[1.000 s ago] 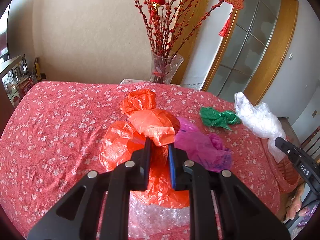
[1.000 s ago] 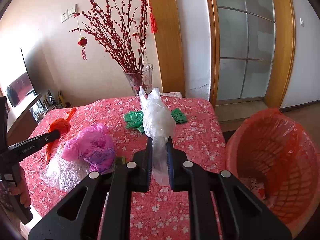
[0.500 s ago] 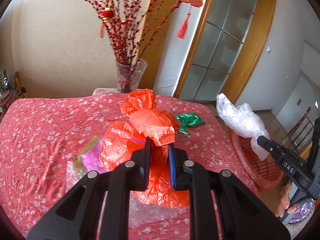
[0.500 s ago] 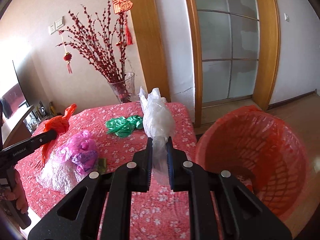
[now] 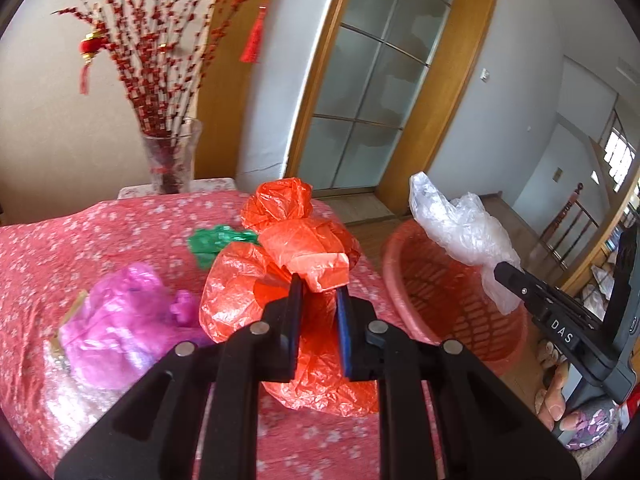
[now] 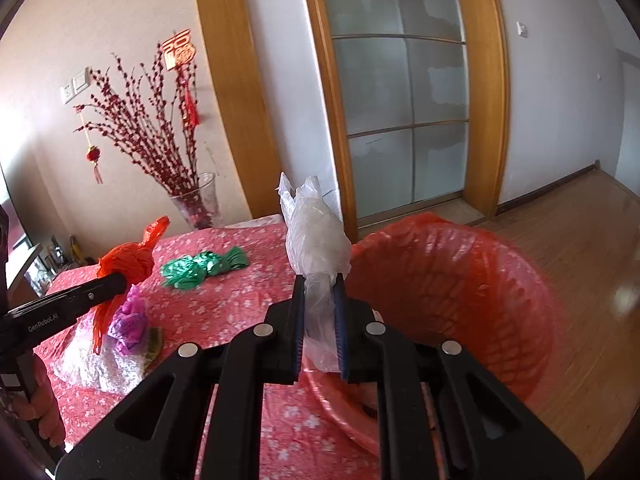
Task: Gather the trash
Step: 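Carry the orange and white bags over the wastebasket and open both tools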
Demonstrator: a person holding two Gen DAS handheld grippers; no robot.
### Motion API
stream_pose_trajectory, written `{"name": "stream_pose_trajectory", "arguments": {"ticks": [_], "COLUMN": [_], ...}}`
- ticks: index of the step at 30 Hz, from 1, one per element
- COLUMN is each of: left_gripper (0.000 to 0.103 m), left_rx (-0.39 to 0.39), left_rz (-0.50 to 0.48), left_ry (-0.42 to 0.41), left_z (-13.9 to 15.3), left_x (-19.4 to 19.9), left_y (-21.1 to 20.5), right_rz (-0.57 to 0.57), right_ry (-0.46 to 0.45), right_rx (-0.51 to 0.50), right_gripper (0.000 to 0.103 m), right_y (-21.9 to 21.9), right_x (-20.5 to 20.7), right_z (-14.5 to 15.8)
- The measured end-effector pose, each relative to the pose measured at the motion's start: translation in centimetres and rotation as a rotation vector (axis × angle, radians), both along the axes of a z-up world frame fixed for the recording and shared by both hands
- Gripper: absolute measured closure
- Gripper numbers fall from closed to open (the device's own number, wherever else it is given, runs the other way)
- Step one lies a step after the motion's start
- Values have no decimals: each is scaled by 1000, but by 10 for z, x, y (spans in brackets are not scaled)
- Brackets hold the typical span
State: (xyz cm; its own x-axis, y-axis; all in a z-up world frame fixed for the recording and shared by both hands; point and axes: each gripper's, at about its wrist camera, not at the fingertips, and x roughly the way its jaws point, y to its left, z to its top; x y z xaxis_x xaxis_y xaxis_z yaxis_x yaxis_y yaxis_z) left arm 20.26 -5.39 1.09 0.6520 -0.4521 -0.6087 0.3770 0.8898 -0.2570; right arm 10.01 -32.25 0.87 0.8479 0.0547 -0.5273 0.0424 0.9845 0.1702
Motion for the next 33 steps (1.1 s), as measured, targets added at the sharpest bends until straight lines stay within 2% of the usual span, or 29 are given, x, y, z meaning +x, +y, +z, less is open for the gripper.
{"name": "stream_pose_trajectory", "arguments": {"ticks": [18, 29, 33], "left_gripper": [87, 86, 83], "left_rx": [-17, -15, -11], "left_rz": [-222, -314, -326], "left_ry": [1, 25, 42], "left_z": [-3, -14, -21], "left_x": [-2, 9, 12], "left_y": [-116, -157, -168], "right_rz": [-193, -249, -256], "right_ry": [-46, -48, -49], "right_rx": [39, 62, 64], "right_gripper": [89, 89, 89], "right_y": [-75, -102, -109], "right_x": [-29, -30, -27], "right_z": [4, -3, -3]}}
